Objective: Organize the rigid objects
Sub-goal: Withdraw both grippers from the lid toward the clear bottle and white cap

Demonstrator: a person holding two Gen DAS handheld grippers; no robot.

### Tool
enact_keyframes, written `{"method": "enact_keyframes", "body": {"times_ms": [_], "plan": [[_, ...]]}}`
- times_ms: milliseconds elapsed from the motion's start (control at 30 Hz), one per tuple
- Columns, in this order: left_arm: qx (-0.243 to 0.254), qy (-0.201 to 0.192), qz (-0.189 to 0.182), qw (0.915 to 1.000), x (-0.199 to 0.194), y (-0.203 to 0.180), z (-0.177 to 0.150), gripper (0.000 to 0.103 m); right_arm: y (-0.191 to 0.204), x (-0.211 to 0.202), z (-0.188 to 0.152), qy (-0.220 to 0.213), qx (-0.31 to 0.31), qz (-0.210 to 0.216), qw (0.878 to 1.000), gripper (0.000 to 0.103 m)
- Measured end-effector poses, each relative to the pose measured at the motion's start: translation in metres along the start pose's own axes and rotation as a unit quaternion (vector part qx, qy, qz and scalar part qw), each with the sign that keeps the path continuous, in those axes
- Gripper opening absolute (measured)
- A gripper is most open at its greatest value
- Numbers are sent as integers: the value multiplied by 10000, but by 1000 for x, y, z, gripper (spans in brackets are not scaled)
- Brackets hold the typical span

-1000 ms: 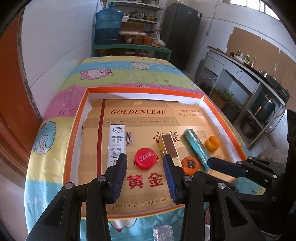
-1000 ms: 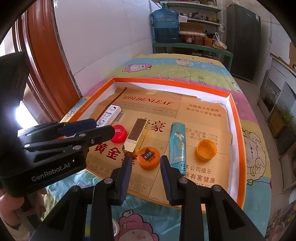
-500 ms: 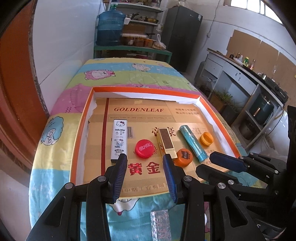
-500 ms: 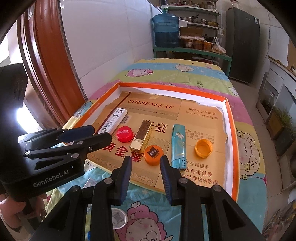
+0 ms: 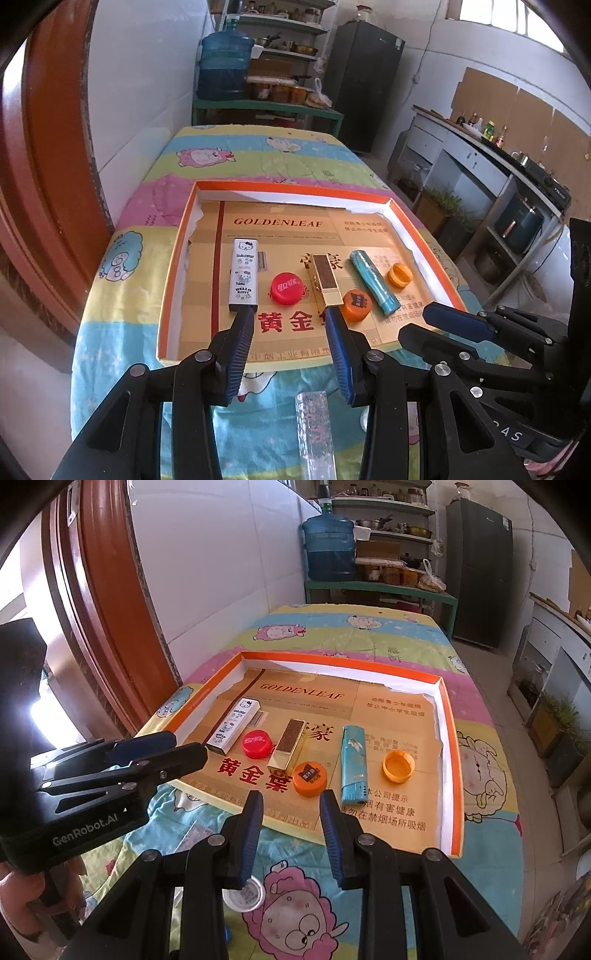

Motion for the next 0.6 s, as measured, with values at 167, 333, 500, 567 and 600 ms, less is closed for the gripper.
{"method": "enact_keyframes", "body": {"times_ms": [167, 333, 500, 567, 600], "plan": [[4, -32, -14, 10000, -9, -1, -3, 42, 1, -7, -2, -28, 12, -18, 10000, 32], [10, -59, -14, 10000, -18, 0, -7, 42, 4, -14, -5, -54, 22, -24, 10000, 32], [8, -77, -10, 10000, -24, 1, -12, 42, 7, -21, -8, -76, 16, -35, 10000, 32], [3, -73, -15, 10000, -28, 2, -15, 42, 9, -24, -10, -82, 16, -41, 10000, 32], [6, -72, -13, 10000, -30, 2, -17, 42, 9, -24, -10, -81, 17, -40, 10000, 32]]}}
Point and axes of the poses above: each gripper's, at about its wrist camera, not at the fingertips, and x roughly the way its jaws point, y to its left, z to its top, the point moved 10 cm from there along x, roughly the way its jaws point, and after that the axes turned 15 degrees about -x, right-handed, at the moved point
